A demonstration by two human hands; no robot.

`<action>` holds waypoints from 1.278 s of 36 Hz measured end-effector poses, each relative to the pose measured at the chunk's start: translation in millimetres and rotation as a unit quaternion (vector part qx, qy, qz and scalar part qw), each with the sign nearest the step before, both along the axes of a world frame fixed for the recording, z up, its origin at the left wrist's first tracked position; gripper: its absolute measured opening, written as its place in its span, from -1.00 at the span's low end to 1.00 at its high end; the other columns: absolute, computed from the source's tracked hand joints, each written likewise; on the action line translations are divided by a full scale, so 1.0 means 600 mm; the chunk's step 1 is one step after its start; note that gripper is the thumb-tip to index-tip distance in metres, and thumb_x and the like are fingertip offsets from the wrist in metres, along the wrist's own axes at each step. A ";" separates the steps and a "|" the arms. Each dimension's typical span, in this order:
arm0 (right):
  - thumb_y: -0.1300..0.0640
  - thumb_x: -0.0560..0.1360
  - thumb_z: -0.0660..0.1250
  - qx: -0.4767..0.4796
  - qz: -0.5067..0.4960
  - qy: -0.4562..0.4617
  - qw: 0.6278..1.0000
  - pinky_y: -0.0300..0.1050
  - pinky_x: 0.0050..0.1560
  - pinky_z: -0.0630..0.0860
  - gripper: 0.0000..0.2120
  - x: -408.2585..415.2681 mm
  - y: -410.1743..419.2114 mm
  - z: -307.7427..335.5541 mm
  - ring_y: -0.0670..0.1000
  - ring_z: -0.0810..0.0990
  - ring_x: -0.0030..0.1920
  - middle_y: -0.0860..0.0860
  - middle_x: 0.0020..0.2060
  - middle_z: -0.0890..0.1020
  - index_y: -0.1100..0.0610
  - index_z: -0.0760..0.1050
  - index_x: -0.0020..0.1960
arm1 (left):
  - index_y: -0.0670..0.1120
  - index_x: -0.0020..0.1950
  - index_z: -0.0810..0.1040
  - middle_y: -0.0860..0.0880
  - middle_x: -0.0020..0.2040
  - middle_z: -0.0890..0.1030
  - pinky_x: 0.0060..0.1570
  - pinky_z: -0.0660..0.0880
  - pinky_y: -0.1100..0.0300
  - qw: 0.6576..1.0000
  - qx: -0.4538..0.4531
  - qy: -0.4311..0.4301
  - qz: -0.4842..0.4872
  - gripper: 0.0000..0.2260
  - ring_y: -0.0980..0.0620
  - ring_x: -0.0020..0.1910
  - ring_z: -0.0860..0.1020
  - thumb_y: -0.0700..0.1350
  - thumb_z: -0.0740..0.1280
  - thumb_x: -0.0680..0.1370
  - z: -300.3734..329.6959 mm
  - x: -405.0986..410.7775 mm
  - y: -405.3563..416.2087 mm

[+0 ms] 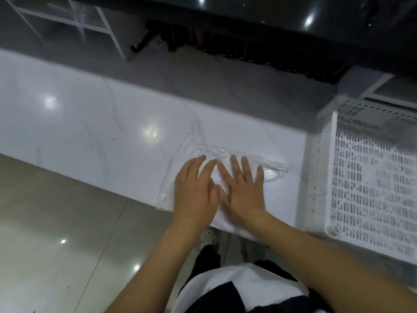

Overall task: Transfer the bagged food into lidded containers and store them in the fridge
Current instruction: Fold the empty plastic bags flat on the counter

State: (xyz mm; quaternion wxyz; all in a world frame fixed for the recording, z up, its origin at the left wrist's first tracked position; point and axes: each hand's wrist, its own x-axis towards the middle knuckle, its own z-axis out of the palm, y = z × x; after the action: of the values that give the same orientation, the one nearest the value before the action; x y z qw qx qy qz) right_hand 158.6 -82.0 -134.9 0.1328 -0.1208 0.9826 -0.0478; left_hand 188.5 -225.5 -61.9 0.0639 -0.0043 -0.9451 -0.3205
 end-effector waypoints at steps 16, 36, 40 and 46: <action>-0.26 0.64 -0.25 0.026 -0.048 0.020 0.998 0.33 0.50 -0.31 -0.45 -0.055 0.069 0.011 0.08 -0.26 0.60 -0.02 0.63 -0.15 -0.20 -0.24 0.60 | 0.09 0.65 -0.16 0.00 0.64 -0.20 0.57 -0.25 -0.05 0.963 -0.212 -0.116 -0.124 -0.40 -0.03 0.62 -0.21 0.27 -0.17 0.65 -0.135 -0.081 -0.044; -0.40 0.56 -0.32 -0.008 -0.132 0.024 0.991 0.21 0.50 -0.39 -0.33 -0.030 0.006 -0.016 0.03 -0.32 0.59 -0.05 0.61 -0.21 -0.16 -0.31 0.59 | 0.04 0.65 -0.21 -0.05 0.65 -0.20 0.57 -0.26 -0.06 0.965 -0.227 -0.113 -0.063 -0.32 -0.03 0.62 -0.25 0.35 -0.20 0.61 -0.141 -0.123 -0.070; -0.41 0.56 -0.32 -0.011 -0.176 0.030 0.984 0.16 0.51 -0.39 -0.31 -0.029 0.054 -0.013 0.02 -0.35 0.58 -0.05 0.61 -0.23 -0.15 -0.30 0.60 | 0.02 0.65 -0.19 -0.05 0.66 -0.17 0.57 -0.24 -0.06 0.966 -0.225 -0.112 -0.061 -0.28 -0.04 0.63 -0.20 0.38 -0.19 0.60 -0.137 -0.130 -0.086; -0.37 0.58 -0.30 -0.020 -0.185 0.035 0.982 0.08 0.56 -0.30 -0.32 -0.024 0.074 -0.010 0.03 -0.33 0.58 -0.02 0.62 -0.22 -0.11 -0.28 0.61 | 0.02 0.65 -0.16 -0.03 0.66 -0.14 0.58 -0.22 -0.04 0.968 -0.217 -0.103 -0.074 -0.30 0.01 0.63 -0.20 0.36 -0.19 0.61 -0.139 -0.127 -0.111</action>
State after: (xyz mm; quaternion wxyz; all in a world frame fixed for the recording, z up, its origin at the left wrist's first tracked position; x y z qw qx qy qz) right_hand 144.1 -37.4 -140.8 0.0849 0.0591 0.9909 -0.0866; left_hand 112.2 -291.9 -145.4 -0.0602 -0.0551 -0.9905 -0.1106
